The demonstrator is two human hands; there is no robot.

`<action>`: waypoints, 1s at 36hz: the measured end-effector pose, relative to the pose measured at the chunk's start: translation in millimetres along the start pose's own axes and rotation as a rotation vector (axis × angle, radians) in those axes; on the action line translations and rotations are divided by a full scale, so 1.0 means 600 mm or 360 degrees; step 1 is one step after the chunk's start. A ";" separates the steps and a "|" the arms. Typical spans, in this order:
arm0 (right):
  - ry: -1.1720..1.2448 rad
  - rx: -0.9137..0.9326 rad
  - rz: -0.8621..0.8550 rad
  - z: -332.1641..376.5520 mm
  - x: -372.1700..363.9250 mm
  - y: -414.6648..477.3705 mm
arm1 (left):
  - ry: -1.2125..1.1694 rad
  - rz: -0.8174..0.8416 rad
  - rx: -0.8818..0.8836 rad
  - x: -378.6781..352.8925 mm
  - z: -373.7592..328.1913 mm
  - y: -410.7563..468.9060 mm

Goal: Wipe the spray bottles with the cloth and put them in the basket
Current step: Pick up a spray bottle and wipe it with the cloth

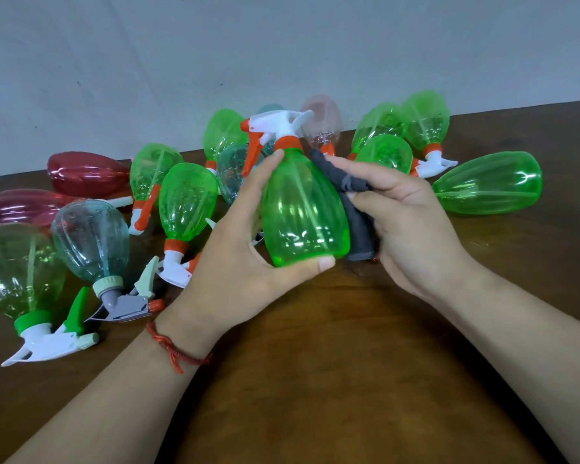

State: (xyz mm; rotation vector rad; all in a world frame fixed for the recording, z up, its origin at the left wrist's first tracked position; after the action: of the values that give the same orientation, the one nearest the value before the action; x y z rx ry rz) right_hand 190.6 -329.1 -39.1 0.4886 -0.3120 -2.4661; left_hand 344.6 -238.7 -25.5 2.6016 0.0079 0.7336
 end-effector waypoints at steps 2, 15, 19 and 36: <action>-0.0006 0.0024 -0.0010 0.001 -0.001 -0.001 | -0.0087 -0.0109 0.0047 0.009 0.003 0.001; -0.0677 0.0203 0.0177 0.024 -0.031 -0.020 | 0.0158 -0.0427 0.0203 0.058 0.021 0.001; -0.0900 0.0264 0.0153 0.024 -0.029 -0.023 | 0.0283 -0.0353 0.0188 0.053 0.020 0.003; 0.0315 -0.0174 0.0144 -0.001 -0.024 -0.007 | -0.0167 0.0161 0.0012 -0.010 -0.005 -0.001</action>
State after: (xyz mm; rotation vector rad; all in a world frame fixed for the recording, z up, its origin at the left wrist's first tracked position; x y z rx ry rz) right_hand 199.7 -317.3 -37.3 0.6515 -0.1154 -2.3107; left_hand 337.9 -237.4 -26.5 2.6601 -0.1541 0.6311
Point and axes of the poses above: each hand's wrist, its own y-axis towards the middle knuckle, its own x-axis out of the back of the hand, z = x × y, the point moved 8 cm from there along y, towards the middle knuckle, and after that the axes turned 8 degrees about z, right-handed, at the moved point
